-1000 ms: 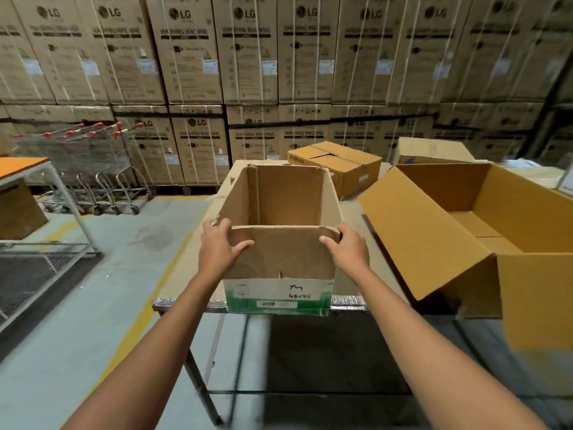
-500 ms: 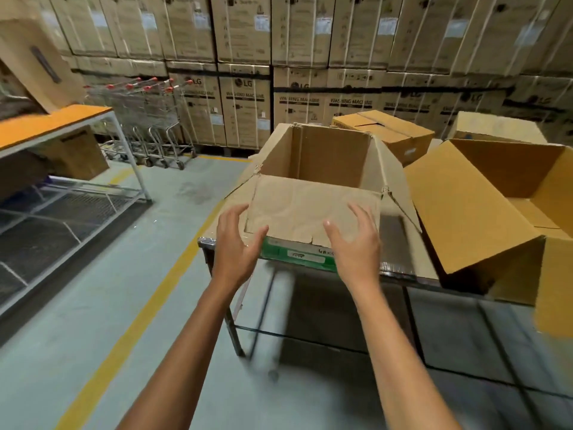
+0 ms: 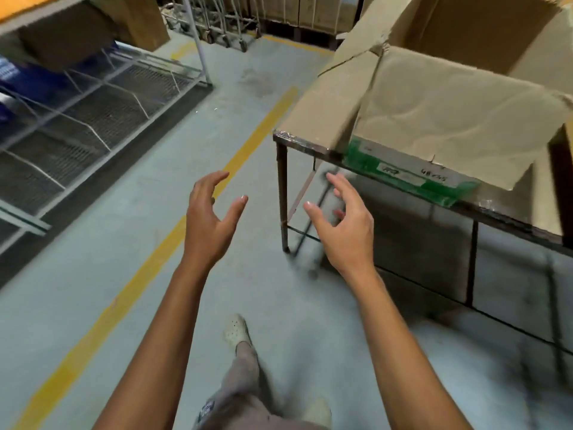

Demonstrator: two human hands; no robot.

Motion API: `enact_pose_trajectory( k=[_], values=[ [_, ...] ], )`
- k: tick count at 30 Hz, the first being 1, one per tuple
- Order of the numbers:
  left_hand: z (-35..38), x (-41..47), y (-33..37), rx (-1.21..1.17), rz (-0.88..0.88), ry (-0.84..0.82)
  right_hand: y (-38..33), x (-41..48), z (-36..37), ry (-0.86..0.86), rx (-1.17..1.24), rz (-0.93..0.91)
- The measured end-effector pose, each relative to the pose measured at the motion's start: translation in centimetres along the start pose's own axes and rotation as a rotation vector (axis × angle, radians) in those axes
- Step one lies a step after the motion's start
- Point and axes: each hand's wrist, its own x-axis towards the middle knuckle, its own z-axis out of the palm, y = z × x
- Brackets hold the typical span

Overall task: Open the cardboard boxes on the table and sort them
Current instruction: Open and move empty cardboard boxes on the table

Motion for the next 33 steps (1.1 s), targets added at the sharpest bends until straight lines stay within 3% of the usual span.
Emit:
enact_pose_trajectory(
  k=[9,16,33],
  values=[
    [-7.3,9.2,-11.9,0.101,-0.012,-0.041,-0.6,7.4,17.3,-0.134,-0.124,-0.073],
    [-11.7,20.0,-16.4,0.117,0.032,0.007,-3.1,15.2,26.4,-0.128,-0.123,-0.103],
    [-7.0,49.1,-24.2,0.153,0.143,-0.034,-0.2,42.6,38.7,-0.025,-0.055,-0.115]
  ],
)
